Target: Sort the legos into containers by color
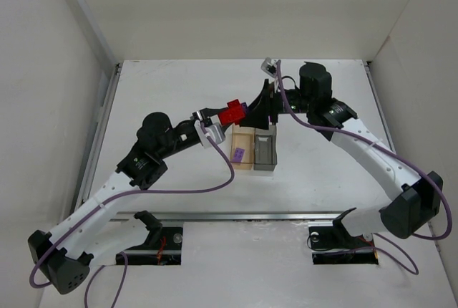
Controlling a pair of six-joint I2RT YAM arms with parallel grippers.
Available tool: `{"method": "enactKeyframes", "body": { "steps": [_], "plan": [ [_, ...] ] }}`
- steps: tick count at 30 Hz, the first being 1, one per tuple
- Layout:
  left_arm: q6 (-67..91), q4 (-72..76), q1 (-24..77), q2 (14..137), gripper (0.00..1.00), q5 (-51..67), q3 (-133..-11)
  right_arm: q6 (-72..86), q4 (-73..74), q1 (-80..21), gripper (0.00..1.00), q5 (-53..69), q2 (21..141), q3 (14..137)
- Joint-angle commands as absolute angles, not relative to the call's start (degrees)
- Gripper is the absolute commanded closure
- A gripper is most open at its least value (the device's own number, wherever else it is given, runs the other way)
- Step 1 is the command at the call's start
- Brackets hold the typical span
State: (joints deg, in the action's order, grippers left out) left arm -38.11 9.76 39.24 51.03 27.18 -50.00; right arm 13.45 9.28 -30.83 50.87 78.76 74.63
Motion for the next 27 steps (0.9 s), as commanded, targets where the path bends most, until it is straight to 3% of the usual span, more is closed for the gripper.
{"method": "enactKeyframes", "body": {
  "steps": [1,2,3,9,19,24,27],
  "plan": [
    [-35.68,12.74,40.78,50.1,1.0,31.82,-50.02,20.55,-2.89,-31.11,0.89,49.58,78.4,72.7],
    [-35.16,12.74,40.78,50.1,1.0,31.82,-50.01,21.35,-3.42,-31.11,0.98,48.61,77.79,72.16],
    [-35.16,12.74,40.78,50.1,1.0,31.82,-50.01,22.14,-3.43,-31.11,1.0,47.3,77.78,71.55],
    [-32.53,15.73,40.78,50.1,1.0,30.5,-49.48,28.99,-11.51,-31.11,1.0,44.66,76.73,65.84],
    [-23.91,21.88,40.78,52.65,1.0,30.23,-52.65,35.77,-11.51,-27.77,1.0,29.19,79.89,56.88],
    [-19.08,19.34,40.78,57.19,1.0,26.56,-52.65,35.77,-8.37,-24.44,1.0,22.26,74.37,54.15],
    [-18.54,17.67,41.31,62.38,1.0,26.02,-50.98,32.02,-2.13,-22.32,1.0,10.05,68.83,54.75]
  ]
}}
